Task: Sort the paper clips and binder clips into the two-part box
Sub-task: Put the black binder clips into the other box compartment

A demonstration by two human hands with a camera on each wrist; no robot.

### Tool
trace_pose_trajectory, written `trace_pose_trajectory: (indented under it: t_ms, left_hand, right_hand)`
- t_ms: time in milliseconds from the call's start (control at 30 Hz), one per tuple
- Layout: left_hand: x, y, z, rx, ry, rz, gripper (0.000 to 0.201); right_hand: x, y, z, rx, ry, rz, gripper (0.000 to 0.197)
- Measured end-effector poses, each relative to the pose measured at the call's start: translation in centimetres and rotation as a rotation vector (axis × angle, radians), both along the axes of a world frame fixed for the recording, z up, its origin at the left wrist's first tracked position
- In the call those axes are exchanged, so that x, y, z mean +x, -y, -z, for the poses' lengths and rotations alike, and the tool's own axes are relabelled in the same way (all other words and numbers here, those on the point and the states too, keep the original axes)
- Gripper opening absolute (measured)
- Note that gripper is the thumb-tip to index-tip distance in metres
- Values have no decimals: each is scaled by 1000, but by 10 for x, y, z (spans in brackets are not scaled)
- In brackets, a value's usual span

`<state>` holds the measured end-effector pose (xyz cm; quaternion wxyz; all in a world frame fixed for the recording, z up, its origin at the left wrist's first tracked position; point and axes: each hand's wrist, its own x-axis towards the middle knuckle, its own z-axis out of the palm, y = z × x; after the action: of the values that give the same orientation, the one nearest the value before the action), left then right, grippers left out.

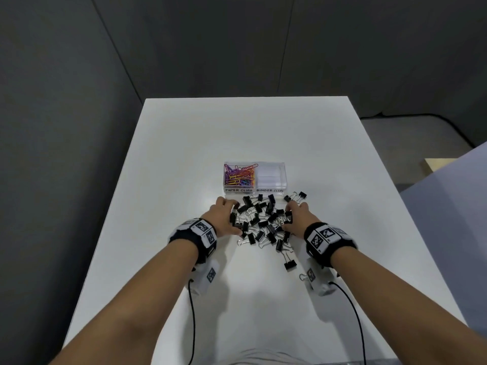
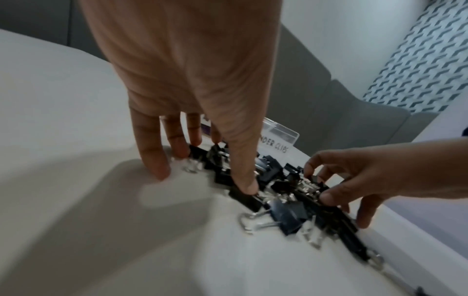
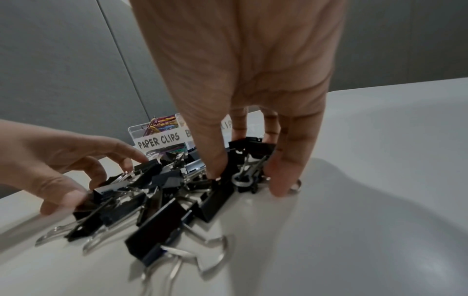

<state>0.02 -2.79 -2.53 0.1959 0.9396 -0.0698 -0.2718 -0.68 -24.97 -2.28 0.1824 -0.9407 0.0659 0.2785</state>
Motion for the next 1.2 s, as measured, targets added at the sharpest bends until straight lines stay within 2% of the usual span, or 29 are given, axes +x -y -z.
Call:
trace_pose_trajectory:
  t_ms: [133, 300, 367, 533, 700, 833, 933, 1200]
  left_hand:
    - [0, 15, -1, -23, -50, -22, 82]
    - [-3, 26, -1, -95, -106, -71, 52]
    - [-4, 28, -2, -86, -74, -60, 49]
    - [-13, 33, -7, -18, -67, 43, 63]
    - [-14, 37, -5, 61, -67, 57, 49]
    - [-16, 39, -4, 118, -63, 105, 45]
    - [-18, 37, -1, 89, -35, 77, 44]
    - [-18, 28, 0, -67, 42, 32, 31]
  right_hand:
    - [-1, -1, 0, 8, 10, -44, 39]
    - [-4, -5, 0, -32, 26, -142, 19]
    - [-5, -5, 1, -50, 31, -182, 21]
    - [-6, -3, 0, -35, 32, -200, 23]
    - [-10, 2, -3, 33, -39, -219, 34]
    - [-10, 3, -3, 50, -19, -229, 33]
    - [-12, 4, -4, 74, 17, -233, 24]
    - [-19, 18, -6, 135, 160, -261, 21]
